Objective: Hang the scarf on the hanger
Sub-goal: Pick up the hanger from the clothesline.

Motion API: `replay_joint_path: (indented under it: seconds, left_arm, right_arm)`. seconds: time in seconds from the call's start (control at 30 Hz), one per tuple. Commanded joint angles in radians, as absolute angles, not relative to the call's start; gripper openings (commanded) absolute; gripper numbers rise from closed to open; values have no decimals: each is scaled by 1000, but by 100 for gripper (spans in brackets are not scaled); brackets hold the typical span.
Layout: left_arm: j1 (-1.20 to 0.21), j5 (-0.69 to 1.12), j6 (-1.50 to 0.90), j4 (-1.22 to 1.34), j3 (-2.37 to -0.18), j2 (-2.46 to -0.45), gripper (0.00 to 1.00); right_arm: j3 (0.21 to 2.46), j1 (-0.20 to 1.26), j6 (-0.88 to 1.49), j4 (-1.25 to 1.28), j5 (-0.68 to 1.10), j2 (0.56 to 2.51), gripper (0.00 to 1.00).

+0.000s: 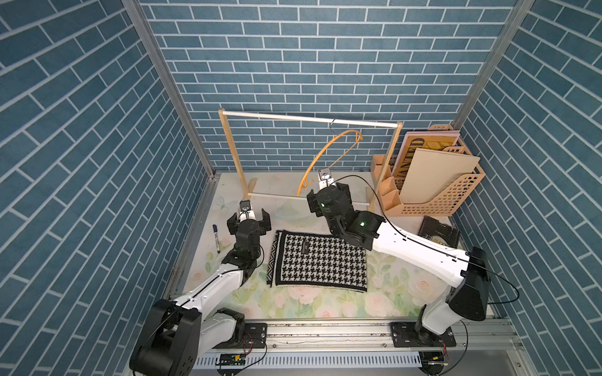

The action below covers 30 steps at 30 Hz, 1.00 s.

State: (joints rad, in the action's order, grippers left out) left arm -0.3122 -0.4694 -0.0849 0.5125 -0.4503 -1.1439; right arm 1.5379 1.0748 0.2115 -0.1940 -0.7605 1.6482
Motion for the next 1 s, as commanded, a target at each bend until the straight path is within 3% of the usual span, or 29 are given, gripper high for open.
replay_joint_path:
  seconds: [0.0, 0.27, 0.97]
  left_arm:
    - [-318, -468, -65, 502, -461, -1154, 100]
    - [-317, -453, -61, 513, -459, -1168, 100]
    - [-316, -454, -49, 531, -449, -1162, 100]
  right_arm:
    - [1615, 1096, 264, -237, -768, 1692, 88]
    - [1759, 1111, 313, -253, -751, 1823, 90]
    - [1945, 1103, 310, -193, -961, 2032, 90]
